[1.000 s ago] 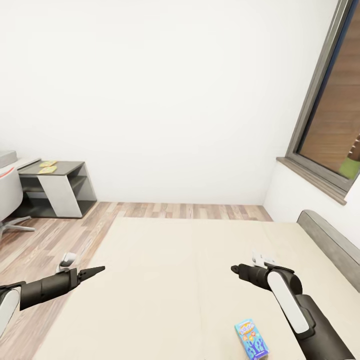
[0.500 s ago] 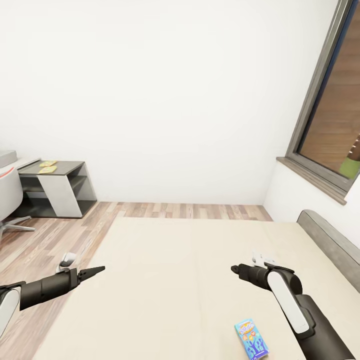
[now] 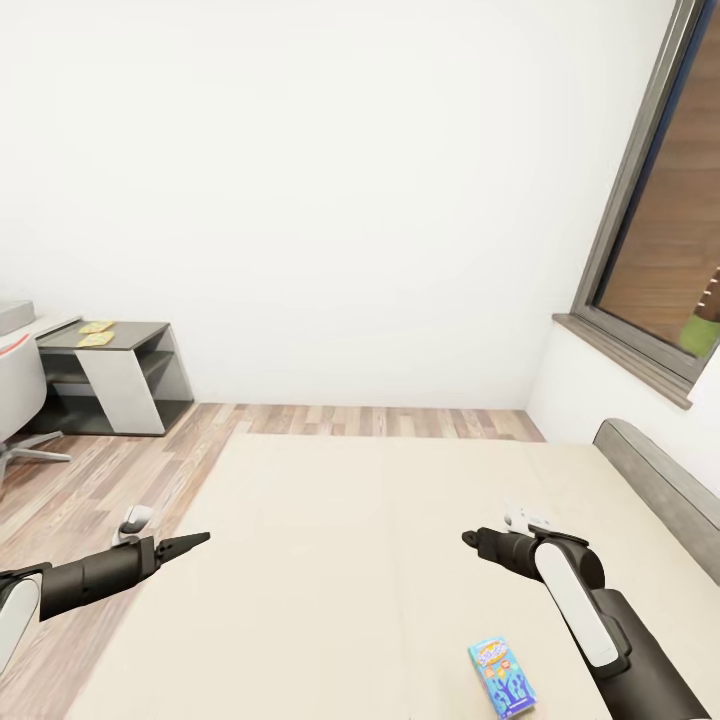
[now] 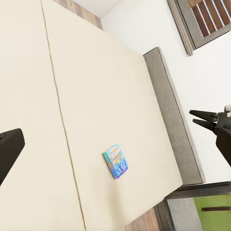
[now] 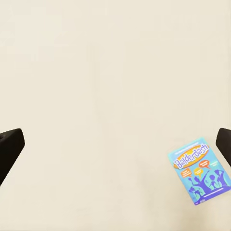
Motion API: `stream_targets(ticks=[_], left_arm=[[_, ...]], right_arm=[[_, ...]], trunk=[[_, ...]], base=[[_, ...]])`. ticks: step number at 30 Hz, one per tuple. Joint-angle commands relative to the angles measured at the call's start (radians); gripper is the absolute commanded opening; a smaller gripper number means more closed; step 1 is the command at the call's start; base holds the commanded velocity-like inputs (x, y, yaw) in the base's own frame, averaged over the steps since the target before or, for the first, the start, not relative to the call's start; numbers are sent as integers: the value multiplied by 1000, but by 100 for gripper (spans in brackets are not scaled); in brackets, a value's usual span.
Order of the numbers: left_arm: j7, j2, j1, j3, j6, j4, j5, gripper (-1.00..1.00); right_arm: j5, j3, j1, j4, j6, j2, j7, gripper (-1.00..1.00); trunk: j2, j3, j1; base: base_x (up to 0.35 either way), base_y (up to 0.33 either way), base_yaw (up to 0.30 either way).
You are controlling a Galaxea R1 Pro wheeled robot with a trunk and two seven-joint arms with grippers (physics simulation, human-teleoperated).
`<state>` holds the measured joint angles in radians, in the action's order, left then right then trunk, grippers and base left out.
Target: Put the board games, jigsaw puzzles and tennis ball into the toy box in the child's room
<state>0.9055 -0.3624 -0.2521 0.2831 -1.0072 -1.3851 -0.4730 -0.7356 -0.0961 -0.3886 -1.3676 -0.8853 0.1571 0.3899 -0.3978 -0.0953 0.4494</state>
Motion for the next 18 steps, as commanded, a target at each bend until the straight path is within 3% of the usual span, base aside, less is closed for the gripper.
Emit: stream_targets(ticks=[1,18], left_arm=[[5,0,-1,1,-4,0,2,100],[4,0,-1,1,-4,0,2,100]], right_arm=[[-10,-2,-1,-1,-1,1,10,100],[-9,-2,-1,1,0,1,10,100]], trunk=[[-2,-2,1],[-2,-12,1]], base=[[-2,0,0],[0,0,0]])
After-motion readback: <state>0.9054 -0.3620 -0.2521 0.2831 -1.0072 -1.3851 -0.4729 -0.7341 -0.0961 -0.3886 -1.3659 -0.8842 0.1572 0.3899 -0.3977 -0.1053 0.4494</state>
